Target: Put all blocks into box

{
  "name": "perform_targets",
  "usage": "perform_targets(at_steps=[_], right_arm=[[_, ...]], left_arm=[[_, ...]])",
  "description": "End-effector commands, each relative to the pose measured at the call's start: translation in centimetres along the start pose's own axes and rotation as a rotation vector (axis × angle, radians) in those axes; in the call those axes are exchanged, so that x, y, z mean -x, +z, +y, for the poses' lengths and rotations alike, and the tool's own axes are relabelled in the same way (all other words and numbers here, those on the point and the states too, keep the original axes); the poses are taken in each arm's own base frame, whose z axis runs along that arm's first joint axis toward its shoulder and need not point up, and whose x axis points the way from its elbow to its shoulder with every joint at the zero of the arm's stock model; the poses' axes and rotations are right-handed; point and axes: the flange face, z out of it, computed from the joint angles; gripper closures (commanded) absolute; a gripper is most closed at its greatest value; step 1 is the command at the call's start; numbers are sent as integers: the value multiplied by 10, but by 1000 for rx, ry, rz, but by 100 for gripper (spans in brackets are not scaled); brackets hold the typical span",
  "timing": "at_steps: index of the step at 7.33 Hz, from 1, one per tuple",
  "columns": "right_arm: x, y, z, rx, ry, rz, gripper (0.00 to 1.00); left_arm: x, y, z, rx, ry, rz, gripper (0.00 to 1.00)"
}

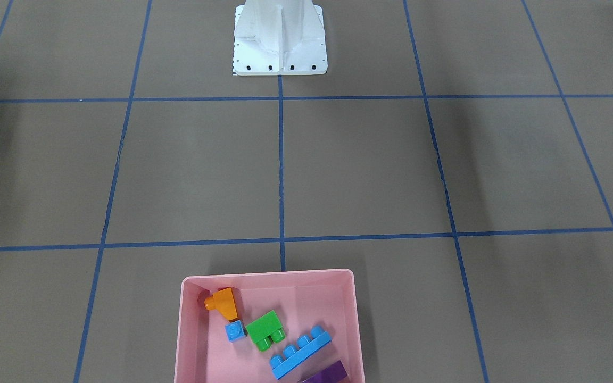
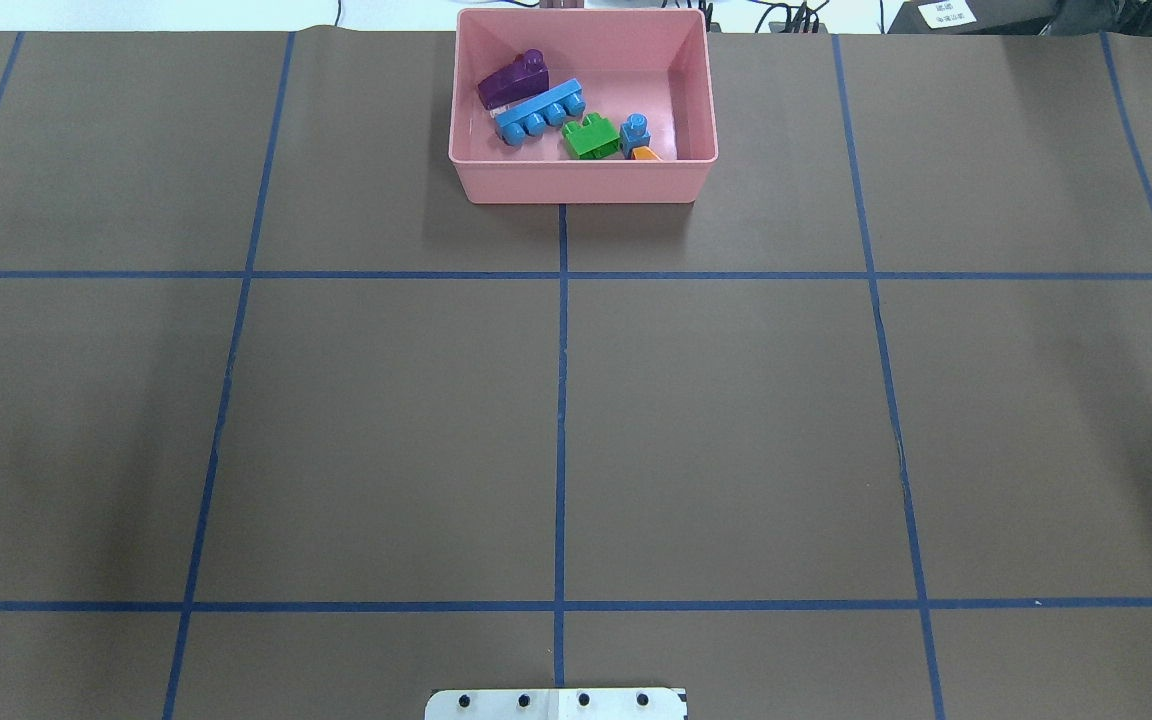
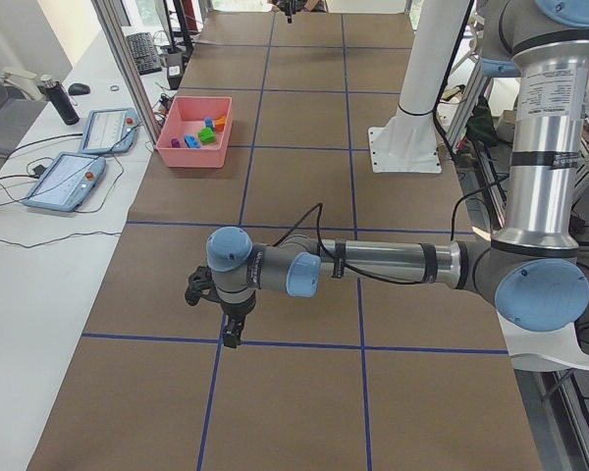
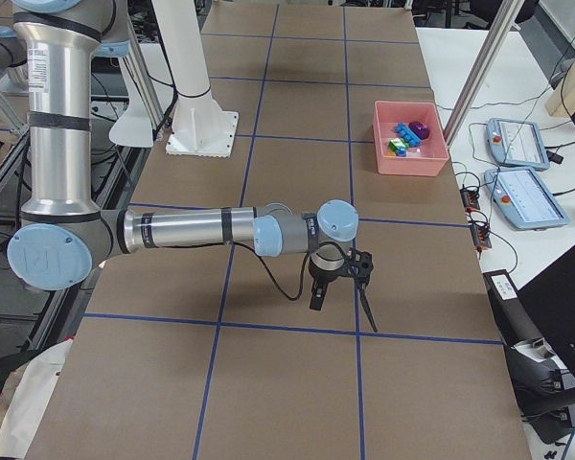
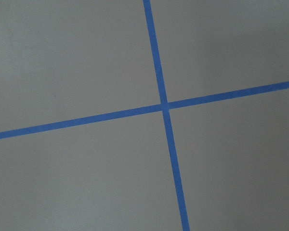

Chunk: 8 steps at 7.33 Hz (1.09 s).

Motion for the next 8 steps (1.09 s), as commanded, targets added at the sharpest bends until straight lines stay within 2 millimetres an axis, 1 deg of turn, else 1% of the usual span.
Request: perform_targets(at_steps=[1, 2, 3, 5, 6, 7, 8], right_arm=[[2, -2, 1, -6, -4, -1, 0], [3, -3, 0, -9, -9, -2, 0], [3, -3, 0, -9, -9, 0, 0], [3, -4, 0, -11, -12, 1, 0], [1, -2, -1, -7, -7, 4, 0], [1, -1, 0, -6, -6, 4, 0], [1, 0, -2, -5, -6, 8, 0]], left_arm=[[-7, -2, 0, -3, -4, 53, 0], [-9, -1, 2, 0, -14, 89, 0], [-9, -3, 3, -1, -17, 85, 0], [-9, -10, 2, 5, -33, 81, 0], [-13, -15, 1, 12, -41, 78, 0], [-15, -29, 8, -13, -36, 68, 0], [-13, -27, 19, -6, -45, 66, 0]])
